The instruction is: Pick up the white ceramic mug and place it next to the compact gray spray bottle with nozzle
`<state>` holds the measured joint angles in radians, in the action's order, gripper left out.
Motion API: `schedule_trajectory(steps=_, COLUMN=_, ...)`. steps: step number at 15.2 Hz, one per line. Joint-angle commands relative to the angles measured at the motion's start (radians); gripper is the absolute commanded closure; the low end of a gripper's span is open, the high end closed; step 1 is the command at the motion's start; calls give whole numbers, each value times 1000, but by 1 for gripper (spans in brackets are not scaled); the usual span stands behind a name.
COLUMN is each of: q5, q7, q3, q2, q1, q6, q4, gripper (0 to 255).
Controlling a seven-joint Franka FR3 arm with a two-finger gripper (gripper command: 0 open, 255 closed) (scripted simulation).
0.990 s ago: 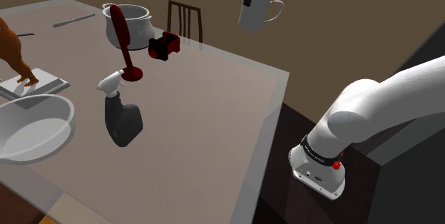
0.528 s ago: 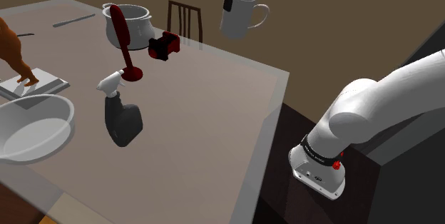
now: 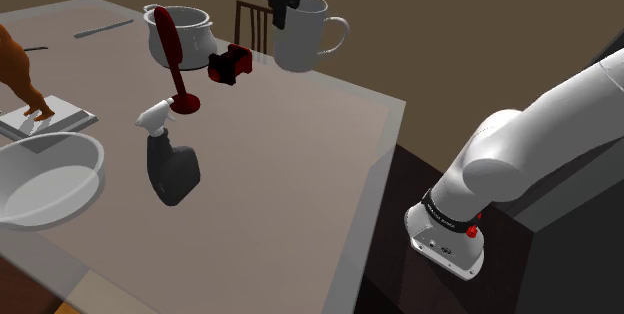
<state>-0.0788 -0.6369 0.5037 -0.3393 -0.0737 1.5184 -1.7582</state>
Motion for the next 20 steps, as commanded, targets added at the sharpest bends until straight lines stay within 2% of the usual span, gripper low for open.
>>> schedule_trajectory(steps=1, q5=14, q7=-65, q3=52, q2=53, q1=-7, q6=-8, q4=57, gripper=255)
schedule_trajectory(steps=5, q5=70, q7=-197, q3=158, q2=175, q1=-28, q6=-22, q4=175, gripper=255)
schedule_trajectory(steps=9, q5=177, q7=-347, q3=265, q2=340, q1=-80, q6=-57, q4=324, gripper=255)
schedule_trajectory(steps=10, q5=191, q7=-363, q3=272, q2=359, q1=-90, q6=-62, q4=341, gripper=255)
schedule_trajectory(steps=20, q5=141, q7=-340, q3=250, q2=288, q1=-74, q6=92, q4=140, gripper=255)
